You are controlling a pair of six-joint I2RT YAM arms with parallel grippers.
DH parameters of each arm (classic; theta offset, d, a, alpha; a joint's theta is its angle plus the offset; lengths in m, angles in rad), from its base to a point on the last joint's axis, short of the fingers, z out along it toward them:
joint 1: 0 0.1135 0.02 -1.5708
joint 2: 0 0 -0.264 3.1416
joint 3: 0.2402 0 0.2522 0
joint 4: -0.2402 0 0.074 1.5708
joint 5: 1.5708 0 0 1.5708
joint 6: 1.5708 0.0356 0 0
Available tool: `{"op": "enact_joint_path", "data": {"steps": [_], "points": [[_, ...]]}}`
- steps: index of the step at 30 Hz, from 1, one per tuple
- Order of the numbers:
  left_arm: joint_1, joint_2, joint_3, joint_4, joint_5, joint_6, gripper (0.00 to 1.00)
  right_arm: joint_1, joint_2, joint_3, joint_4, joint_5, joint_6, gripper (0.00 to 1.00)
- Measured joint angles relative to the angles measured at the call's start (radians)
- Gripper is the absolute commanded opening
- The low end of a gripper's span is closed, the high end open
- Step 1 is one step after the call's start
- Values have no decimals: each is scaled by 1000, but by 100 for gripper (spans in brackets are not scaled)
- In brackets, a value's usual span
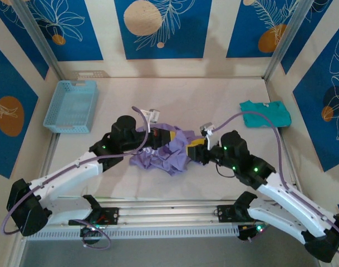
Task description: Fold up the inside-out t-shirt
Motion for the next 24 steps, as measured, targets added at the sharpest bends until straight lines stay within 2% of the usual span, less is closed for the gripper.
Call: {"op": "enact_joint_path", "data": {"steps": [5, 9, 13, 15, 18, 20, 21, 24], "points": [[-16, 20, -2, 23, -35, -26, 0, 112, -28, -16, 38, 44, -36, 38], [-27, 24, -2, 35, -43, -41, 0, 175, 58, -10, 80, 99, -70, 43], [-31, 24, -2, 45, -43, -45, 0, 187, 167, 11, 93, 171, -92, 43], [-32, 24, -2, 48, -43, -45, 0, 187, 200, 16, 106, 204, -102, 38], [-34, 24, -2, 53, -43, -45, 0, 180, 219, 18, 130, 228, -113, 14], [-34, 24, -2, 53, -43, -45, 0, 170, 218, 18, 140, 230, -118, 3], [-34, 24, -2, 53, -43, -45, 0, 163, 216, 18, 148, 229, -121, 0], [-34, 24, -3, 57, -43, -49, 0, 128, 203, 16, 169, 196, -124, 0]]}}
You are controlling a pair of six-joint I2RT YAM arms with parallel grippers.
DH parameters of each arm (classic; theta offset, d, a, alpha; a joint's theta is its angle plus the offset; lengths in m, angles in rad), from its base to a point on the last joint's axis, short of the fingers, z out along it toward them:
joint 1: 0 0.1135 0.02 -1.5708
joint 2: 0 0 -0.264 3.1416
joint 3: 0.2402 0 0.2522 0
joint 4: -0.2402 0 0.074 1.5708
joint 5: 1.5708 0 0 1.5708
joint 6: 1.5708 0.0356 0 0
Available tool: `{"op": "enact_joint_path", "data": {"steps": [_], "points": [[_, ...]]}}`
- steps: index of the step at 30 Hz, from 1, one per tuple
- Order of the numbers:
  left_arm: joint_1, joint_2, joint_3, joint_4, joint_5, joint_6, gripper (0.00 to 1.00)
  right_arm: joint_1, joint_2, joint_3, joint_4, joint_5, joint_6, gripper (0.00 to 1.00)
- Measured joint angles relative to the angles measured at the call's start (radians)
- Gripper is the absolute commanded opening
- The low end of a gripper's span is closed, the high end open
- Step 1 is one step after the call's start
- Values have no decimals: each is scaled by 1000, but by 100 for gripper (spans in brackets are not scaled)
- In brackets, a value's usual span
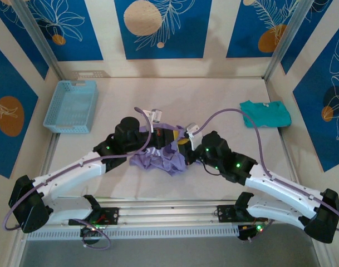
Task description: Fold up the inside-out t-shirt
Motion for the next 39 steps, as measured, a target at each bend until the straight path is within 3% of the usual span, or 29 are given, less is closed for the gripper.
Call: {"op": "enact_joint_path", "data": {"steps": [7, 9, 13, 19, 30, 37, 39], "points": [[0, 0, -10, 18, -3, -11, 0, -144, -79, -39, 72, -230, 27, 1], [0, 0, -10, 18, -9, -19, 0, -163, -79, -40, 82, -267, 37, 17], [0, -1, -10, 18, -24, -29, 0, -109, -76, -44, 95, -258, 49, 39], [0, -5, -10, 18, -34, -60, 0, 6, -37, -46, 134, -121, 50, 44], [-24, -24, -46, 84, -98, -212, 0, 151, 99, -48, 296, 224, 37, 42], [-32, -42, -73, 145, -148, -300, 0, 178, 145, -69, 399, 387, 49, 19], [-36, -49, -75, 148, -156, -314, 0, 174, 144, -76, 418, 405, 52, 6]]}}
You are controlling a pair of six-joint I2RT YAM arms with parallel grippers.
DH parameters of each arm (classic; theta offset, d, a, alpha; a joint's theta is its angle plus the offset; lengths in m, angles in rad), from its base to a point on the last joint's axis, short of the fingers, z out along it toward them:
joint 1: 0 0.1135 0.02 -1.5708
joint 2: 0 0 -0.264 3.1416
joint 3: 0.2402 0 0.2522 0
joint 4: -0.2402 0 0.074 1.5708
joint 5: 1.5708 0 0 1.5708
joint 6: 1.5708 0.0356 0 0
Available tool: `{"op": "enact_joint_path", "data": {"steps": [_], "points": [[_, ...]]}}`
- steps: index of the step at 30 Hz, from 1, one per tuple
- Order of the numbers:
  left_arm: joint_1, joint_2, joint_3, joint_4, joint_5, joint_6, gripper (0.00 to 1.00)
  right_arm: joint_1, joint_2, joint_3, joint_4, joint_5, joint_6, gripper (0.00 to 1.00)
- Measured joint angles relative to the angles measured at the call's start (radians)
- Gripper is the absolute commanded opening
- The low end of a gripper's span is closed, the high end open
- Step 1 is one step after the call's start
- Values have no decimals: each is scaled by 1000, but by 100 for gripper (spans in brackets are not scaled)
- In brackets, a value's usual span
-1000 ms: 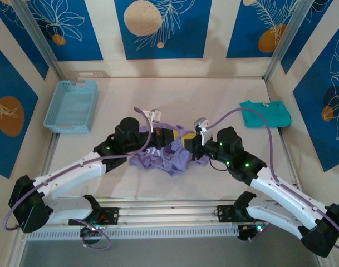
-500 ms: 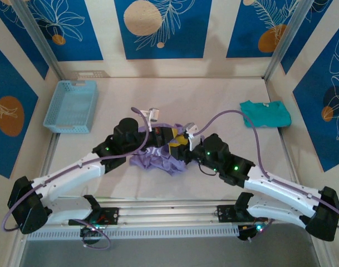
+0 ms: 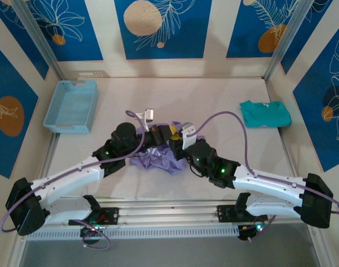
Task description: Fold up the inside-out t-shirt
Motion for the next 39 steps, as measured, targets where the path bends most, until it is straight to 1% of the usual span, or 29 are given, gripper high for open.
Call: {"op": "enact_joint_path", "data": {"steps": [2, 6, 9, 14, 15, 16, 17, 20, 23, 28, 30, 34, 39], "points": [[-1, -5, 0, 0, -8, -3, 0, -11, -4, -2, 7, -5, 6, 0], [-2, -9, 0, 0, -29, -3, 0, -58, -58, -25, 0, -77, 19, 0], [-2, -10, 0, -1, -47, -3, 0, -125, -126, -44, -18, -192, 35, 0], [-2, -10, 0, -12, -57, 13, 0, -260, -215, -64, -55, -441, 70, 0], [-2, -10, 0, -18, -58, 23, 1, -284, -224, -66, -62, -485, 77, 0], [-2, -10, 0, -23, -58, 31, 5, -317, -231, -67, -72, -545, 88, 0], [-2, -10, 0, -31, -60, 46, 11, -343, -236, -67, -79, -594, 96, 0], [0, -13, 0, -59, -66, 98, 33, -412, -243, -67, -101, -716, 129, 0], [2, -33, 0, -101, -73, 159, 46, -465, -243, -67, -113, -808, 170, 0], [2, -103, 2, -239, -95, 299, 58, -517, -243, -67, -117, -909, 230, 0], [2, -129, 8, -308, -111, 363, 61, -533, -243, -67, -118, -942, 246, 0], [2, -138, 48, -460, -143, 498, 61, -564, -243, -67, -126, -1003, 254, 0], [2, -71, 145, -598, -150, 655, 64, -589, -243, -65, -156, -1054, 257, 0]]}}
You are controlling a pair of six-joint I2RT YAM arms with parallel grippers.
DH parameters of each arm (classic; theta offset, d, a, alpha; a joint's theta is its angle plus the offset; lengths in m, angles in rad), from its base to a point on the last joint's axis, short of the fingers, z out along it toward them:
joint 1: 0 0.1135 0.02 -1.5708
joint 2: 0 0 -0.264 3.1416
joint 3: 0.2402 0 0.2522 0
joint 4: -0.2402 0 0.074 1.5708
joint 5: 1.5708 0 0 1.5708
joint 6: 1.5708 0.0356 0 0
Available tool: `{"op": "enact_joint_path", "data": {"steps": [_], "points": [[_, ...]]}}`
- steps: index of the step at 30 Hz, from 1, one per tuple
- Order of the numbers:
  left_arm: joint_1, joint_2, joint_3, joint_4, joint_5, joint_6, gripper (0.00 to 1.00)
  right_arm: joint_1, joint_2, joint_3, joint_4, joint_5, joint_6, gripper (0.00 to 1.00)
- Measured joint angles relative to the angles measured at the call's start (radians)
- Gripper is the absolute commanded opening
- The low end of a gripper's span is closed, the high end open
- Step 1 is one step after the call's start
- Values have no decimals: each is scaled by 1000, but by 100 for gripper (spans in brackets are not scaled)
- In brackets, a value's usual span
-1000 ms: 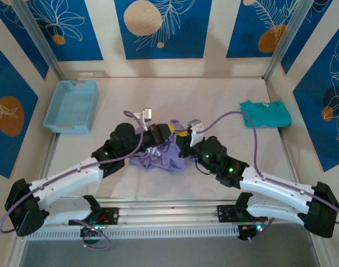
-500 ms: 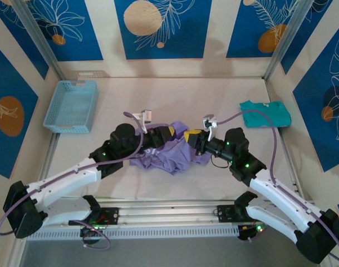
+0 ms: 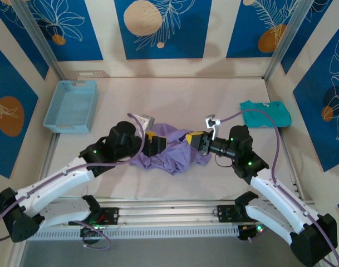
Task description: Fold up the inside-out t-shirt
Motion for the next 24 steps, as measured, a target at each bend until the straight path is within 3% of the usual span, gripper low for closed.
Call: {"op": "enact_joint_path", "data": {"steps": [7, 12, 18, 22, 24], "points": [[1, 116, 60, -120, -80, 162, 69, -10, -1, 30, -54, -45, -13, 0], [42, 174, 79, -177, -101, 219, 64, -25, -15, 42, -105, -64, -53, 0], [122, 218, 73, -164, 31, 203, 43, -39, -42, 45, -144, -79, -90, 0], [143, 241, 53, -108, 143, 167, 24, -41, -55, 45, -145, -82, -96, 0], [145, 250, 44, -81, 194, 153, 19, -43, -59, 45, -151, -81, -99, 0]]}}
